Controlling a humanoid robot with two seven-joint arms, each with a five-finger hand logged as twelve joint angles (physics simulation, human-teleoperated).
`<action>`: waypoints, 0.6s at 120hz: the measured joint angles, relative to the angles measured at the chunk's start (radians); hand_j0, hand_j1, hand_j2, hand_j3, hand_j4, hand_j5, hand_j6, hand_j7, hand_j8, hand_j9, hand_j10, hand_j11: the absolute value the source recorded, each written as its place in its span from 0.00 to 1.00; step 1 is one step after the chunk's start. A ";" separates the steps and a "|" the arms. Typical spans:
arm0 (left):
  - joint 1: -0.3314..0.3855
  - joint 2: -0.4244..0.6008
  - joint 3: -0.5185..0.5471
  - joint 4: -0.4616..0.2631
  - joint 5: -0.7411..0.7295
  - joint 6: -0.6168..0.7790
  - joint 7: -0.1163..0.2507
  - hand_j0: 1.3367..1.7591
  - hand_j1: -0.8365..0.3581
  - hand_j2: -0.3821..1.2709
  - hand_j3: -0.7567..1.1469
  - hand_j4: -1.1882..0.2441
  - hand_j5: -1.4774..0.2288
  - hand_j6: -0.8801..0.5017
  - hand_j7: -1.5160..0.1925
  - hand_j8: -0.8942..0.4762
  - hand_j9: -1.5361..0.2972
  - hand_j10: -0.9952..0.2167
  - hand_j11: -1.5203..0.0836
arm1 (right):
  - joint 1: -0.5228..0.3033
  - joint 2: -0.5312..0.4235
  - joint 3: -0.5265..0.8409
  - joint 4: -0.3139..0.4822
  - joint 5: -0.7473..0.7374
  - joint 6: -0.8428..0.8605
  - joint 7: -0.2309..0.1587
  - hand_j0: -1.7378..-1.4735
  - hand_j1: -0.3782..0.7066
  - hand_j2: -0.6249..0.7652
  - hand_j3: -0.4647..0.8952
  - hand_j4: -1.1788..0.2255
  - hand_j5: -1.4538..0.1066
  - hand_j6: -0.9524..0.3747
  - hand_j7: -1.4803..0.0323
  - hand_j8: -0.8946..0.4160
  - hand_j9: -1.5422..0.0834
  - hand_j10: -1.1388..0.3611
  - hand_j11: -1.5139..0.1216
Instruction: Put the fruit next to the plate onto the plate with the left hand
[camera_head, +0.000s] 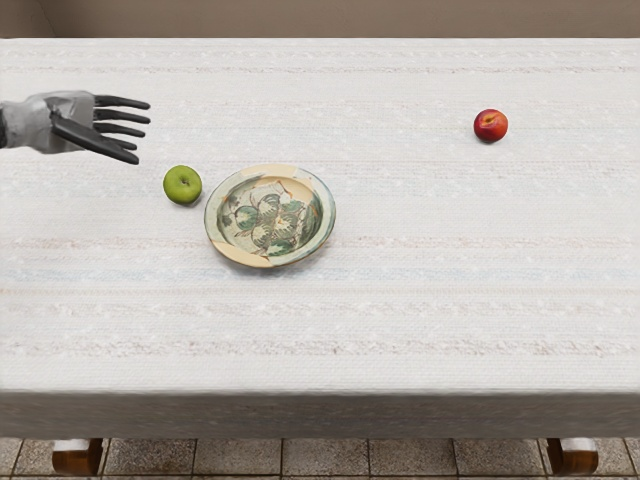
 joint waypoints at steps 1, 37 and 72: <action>0.000 0.000 0.001 0.000 0.000 0.000 0.000 0.76 0.74 0.26 0.40 0.66 0.68 0.46 0.70 0.47 0.66 0.62 0.75 | 0.000 0.000 0.000 0.000 0.000 0.000 0.000 0.30 0.06 0.44 0.34 0.82 0.90 0.69 0.95 0.66 0.92 0.74 0.90; -0.121 -0.042 0.015 -0.005 0.217 0.000 0.002 0.76 0.74 0.26 0.40 0.66 0.68 0.46 0.70 0.47 0.66 0.62 0.75 | -0.003 0.000 -0.003 -0.001 0.000 0.000 -0.003 0.30 0.06 0.44 0.34 0.82 0.90 0.69 0.95 0.66 0.92 0.74 0.90; -0.252 -0.187 0.283 -0.009 0.573 0.000 0.013 0.76 0.74 0.26 0.40 0.65 0.68 0.46 0.70 0.47 0.66 0.62 0.75 | -0.004 0.000 -0.004 -0.001 0.000 0.000 -0.005 0.30 0.06 0.44 0.34 0.82 0.90 0.69 0.95 0.66 0.92 0.74 0.90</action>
